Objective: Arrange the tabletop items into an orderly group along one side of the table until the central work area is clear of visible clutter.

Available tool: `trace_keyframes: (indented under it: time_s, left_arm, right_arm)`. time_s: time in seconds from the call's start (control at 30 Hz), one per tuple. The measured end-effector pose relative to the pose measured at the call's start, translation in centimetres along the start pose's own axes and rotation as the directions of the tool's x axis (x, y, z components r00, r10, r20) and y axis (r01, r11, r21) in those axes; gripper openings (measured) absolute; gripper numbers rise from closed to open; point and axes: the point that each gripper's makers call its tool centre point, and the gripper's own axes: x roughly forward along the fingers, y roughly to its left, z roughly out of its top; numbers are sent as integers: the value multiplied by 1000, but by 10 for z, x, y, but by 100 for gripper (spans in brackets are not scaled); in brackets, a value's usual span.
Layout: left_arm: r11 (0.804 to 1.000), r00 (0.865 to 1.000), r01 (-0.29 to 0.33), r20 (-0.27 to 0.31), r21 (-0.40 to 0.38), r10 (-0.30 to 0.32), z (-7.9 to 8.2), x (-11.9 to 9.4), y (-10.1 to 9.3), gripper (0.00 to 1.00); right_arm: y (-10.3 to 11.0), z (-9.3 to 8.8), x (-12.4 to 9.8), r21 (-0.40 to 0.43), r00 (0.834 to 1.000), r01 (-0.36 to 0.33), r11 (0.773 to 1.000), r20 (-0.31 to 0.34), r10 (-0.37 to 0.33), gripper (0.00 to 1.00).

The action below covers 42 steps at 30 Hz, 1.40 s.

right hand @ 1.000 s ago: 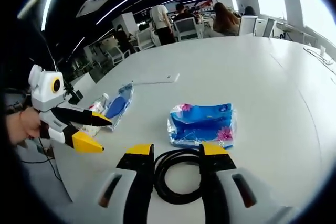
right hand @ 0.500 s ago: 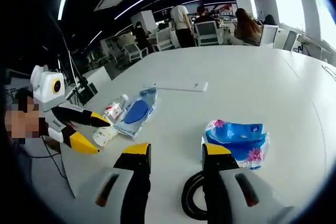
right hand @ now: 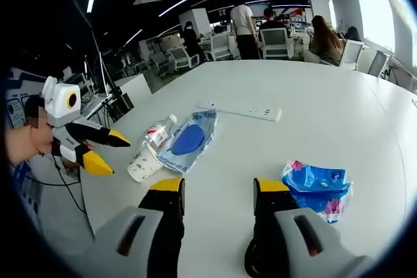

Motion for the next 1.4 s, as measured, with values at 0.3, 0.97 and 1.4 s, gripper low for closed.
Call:
trace_keyframes:
  time_s: [0.3,0.97,1.4]
  left_arm:
    - [998,999,-46,16,-30,46,-12,-33,27,55]
    - [983,987,-140,58,-121,148,-36,-94,84,55]
    - [970,982,-161,66,-183,175,-55,-114,106,54]
  right_arm:
    - [25,12,15,-35,999,-48,998,-4,47,43]
    - [102,16,74,-111,967,-250,962,-80,242,43]
    - [132,7,117,-151,915,-389,909,-182,361,42]
